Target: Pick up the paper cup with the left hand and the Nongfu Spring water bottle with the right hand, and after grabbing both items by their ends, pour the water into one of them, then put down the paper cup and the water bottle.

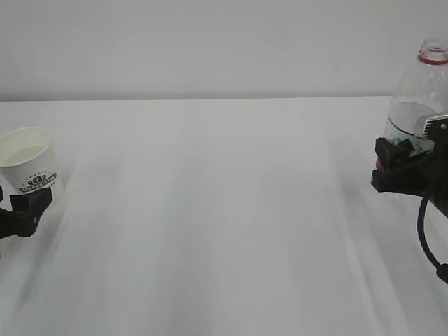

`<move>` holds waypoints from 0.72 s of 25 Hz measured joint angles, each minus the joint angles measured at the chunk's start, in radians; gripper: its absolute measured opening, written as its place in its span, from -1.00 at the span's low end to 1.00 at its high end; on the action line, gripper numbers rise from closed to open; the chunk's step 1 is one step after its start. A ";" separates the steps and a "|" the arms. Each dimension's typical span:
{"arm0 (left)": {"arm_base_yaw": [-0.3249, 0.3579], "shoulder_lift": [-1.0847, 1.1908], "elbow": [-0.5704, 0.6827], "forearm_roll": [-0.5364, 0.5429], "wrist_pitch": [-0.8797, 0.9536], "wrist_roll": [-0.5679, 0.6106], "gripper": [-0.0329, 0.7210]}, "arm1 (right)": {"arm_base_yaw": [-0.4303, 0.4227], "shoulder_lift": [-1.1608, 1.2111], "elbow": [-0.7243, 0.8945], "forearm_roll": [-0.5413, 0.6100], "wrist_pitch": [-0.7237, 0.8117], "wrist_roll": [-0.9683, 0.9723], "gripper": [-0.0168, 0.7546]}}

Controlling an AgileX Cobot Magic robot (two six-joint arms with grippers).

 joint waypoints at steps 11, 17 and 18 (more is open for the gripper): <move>0.000 -0.064 0.014 0.271 0.000 -0.002 0.82 | 0.000 0.000 0.000 -0.002 0.000 0.000 0.34; 0.000 -0.070 0.016 0.362 0.000 -0.029 0.77 | 0.000 0.000 0.000 -0.002 0.000 0.000 0.34; 0.000 -0.072 0.016 0.371 0.000 -0.036 0.77 | 0.000 0.000 0.000 -0.002 0.002 0.000 0.34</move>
